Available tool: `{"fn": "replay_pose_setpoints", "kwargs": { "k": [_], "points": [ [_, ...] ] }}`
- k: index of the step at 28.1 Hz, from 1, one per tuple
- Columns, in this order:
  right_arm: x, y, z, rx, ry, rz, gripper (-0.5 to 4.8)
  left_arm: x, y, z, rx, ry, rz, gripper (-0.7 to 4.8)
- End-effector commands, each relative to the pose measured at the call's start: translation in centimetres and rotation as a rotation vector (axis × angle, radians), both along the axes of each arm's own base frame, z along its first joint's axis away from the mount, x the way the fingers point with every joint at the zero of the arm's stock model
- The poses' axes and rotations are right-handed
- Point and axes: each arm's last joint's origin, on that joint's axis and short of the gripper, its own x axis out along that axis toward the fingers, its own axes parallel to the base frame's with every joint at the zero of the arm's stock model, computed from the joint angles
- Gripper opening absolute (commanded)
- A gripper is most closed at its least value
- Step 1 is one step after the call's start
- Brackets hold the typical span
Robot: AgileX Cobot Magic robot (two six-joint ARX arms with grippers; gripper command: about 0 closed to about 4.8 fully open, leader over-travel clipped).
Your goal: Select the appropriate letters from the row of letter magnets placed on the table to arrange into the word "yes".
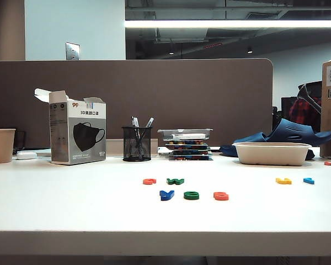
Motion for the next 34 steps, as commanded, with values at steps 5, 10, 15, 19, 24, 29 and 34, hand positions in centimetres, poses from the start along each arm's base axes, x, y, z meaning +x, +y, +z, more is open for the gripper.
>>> {"fn": "replay_pose_setpoints", "kwargs": {
  "k": [5,10,15,19,24,29,34],
  "points": [
    [0.0,0.0,-0.1,-0.002,-0.013,-0.002,0.31,-6.0,0.0,-4.0,-0.096,-0.017,-0.027,-0.05],
    [0.0,0.0,-0.1,-0.002,-0.012,-0.002,0.31,-10.5,0.1,-7.7,-0.121,-0.048,-0.017,-0.05],
    [0.0,0.0,-0.1,-0.002,-0.012,-0.002,0.31,-14.1,0.2,-11.6,-0.145,-0.097,-0.021,-0.05],
    [0.0,0.0,-0.1,-0.002,-0.012,-0.001,0.31,-15.7,0.2,-13.4,-0.159,-0.118,-0.02,-0.05],
    [0.0,0.0,-0.1,-0.002,-0.012,-0.001,0.31,-16.8,0.2,-15.3,-0.183,-0.136,-0.019,-0.05],
    [0.0,0.0,-0.1,-0.002,-0.012,-0.001,0.31,-17.1,0.2,-17.5,-0.202,-0.159,-0.018,-0.05],
    [0.0,0.0,-0.1,-0.002,-0.009,-0.001,0.31,-15.9,0.2,-18.6,-0.198,-0.128,-0.014,-0.05]
  ]
}}
